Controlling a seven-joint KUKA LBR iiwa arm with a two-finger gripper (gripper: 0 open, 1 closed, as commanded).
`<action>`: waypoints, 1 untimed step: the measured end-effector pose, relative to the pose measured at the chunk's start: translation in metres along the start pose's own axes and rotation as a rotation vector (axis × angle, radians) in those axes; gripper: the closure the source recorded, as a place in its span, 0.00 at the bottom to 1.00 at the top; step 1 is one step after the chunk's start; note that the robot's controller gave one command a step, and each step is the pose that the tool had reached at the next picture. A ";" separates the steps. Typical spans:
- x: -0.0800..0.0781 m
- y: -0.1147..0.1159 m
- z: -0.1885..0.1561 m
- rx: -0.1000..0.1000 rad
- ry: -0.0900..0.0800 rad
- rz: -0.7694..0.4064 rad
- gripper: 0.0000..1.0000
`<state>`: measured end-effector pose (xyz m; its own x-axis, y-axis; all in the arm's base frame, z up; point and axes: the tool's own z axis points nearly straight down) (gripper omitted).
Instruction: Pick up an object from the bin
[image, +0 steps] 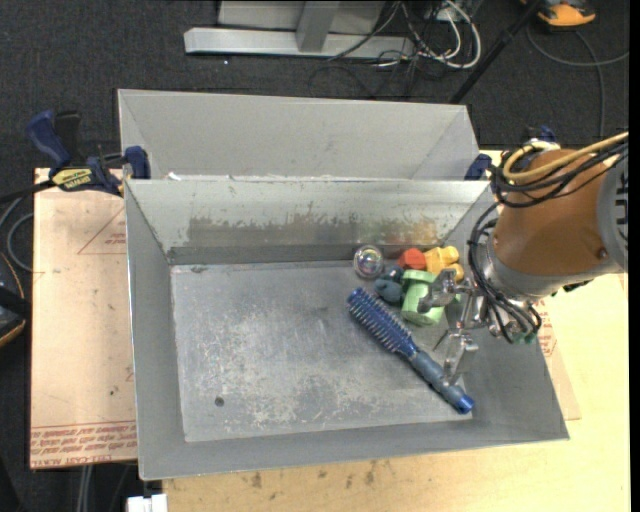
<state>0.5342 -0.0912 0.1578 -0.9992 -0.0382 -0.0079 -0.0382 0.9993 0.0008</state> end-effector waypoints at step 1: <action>0.033 -0.015 0.058 0.000 0.012 0.236 0.00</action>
Offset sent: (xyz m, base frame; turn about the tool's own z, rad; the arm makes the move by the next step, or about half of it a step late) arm -0.0307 -0.0172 -0.0565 0.2362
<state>0.5025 -0.1078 0.0994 -0.9806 0.1961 0.0042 0.1961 0.9806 0.0009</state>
